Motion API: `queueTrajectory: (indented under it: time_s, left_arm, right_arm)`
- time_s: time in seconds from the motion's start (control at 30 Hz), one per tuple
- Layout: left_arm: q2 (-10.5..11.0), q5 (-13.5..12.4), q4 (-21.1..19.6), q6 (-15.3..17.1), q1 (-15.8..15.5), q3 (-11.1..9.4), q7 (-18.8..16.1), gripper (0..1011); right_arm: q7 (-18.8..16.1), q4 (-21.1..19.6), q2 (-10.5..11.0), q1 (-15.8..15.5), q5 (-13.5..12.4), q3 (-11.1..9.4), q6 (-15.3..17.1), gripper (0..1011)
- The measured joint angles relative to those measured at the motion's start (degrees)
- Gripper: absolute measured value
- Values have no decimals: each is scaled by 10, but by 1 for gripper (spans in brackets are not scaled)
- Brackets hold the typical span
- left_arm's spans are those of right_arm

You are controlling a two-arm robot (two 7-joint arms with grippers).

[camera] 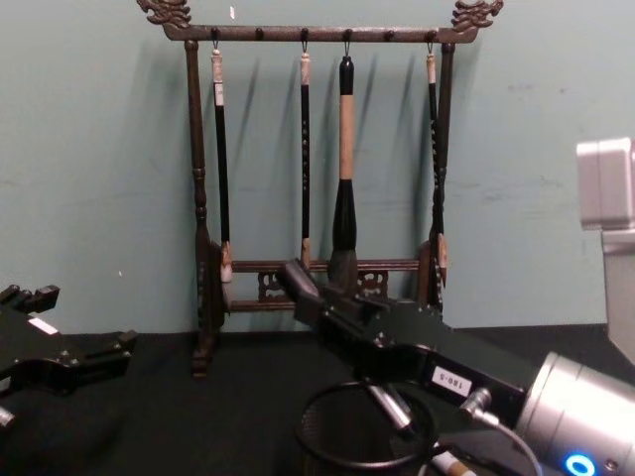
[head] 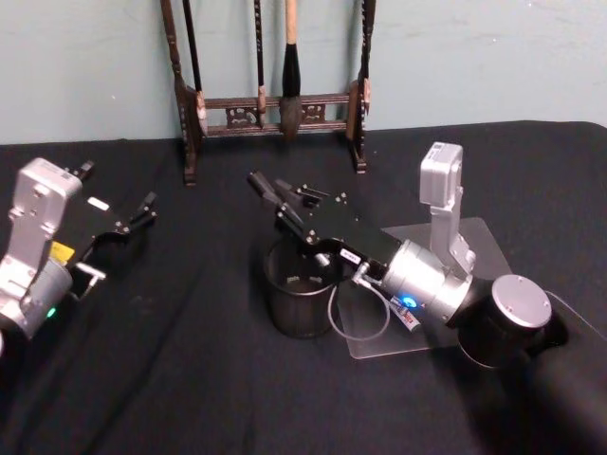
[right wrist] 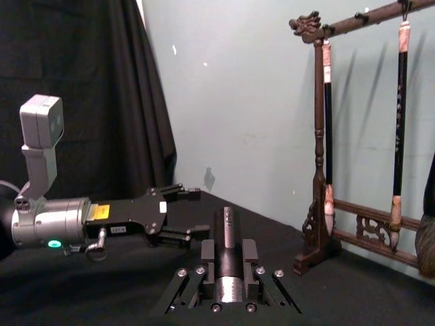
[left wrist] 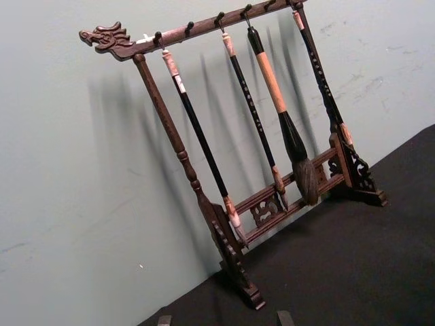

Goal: Pick up the water-based marker from the table and place it into the pen holder.

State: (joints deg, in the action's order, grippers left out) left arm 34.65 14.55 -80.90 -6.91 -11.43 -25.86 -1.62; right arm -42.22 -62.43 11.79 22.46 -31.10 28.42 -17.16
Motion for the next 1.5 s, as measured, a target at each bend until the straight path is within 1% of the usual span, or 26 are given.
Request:
queueTrajectory:
  time_s: [0.3,0.67,0.7,0.77,0.8,0.83,0.87,0.9,0.93,0.97,1.0,1.03,1.07,1.1,1.13,1.2,1.27,1.37,1.47,1.5]
  left_arm:
    - [0,0,0,0,0,0,0,1001]
    - [0,0,0,0,0,0,0,1001]
    - [0,0,0,0,0,0,0,1001]
    - [0,0,0,0,0,0,0,1001]
    - [0,0,0,0,0,0,0,1001]
    - [0,0,0,0,0,0,0,1001]
    - [0,0,0,0,0,0,0,1001]
    - [0,0,0,0,0,0,0,1001]
    - [0,0,0,0,0,0,0,1001]
    - [0,0,0,0,0,0,0,1001]
    - [0,0,0,0,0,0,0,1001]
    - [0,0,0,0,0,0,0,1001]
    - [0,0,0,0,0,0,0,1001]
    - [0,0,0,0,0,0,0,1001]
    - [0,0,0,0,0,0,0,1001]
    - [0,0,0,0,0,0,0,1001]
    - [0,0,0,0,0,0,0,1001]
    - [0,0,0,0,0,0,0,1001]
    - [0,0,0,0,0,0,0,1001]
    - [0,0,0,0,0,0,0,1001]
  right_arm:
    - [5,0,4,-1,7,3,3,235]
    - [5,-1,4,-1,7,3,3,247]
    - [5,-1,4,-1,7,3,3,293]
    - [5,-1,4,-1,7,3,3,330]
    - [5,-1,4,-1,7,3,3,372]
    - [5,-1,4,-1,7,3,3,386]
    - [5,-1,4,-1,7,3,3,433]
    - [5,-1,4,-1,7,3,3,446]
    - [5,-1,4,-1,7,3,3,496]
    - [5,-1,4,-1,7,3,3,516]
    - [5,-1,4,-1,7,3,3,577]
    - [5,-1,4,-1,7,3,3,591]
    - [5,-1,4,-1,7,3,3,638]
    - [5,-1,4,-1,7,3,3,660]
    - [5,-1,4,-1,7,3,3,720]
    - [5,-1,4,-1,7,3,3,759]
    - [5,-1,4,-1,7,3,3,833]
    - [4,-1,4,-1,7,3,3,914]
    - [4,-1,4,-1,7,3,3,960]
    - [4,-1,4,-1,7,3,3,1002]
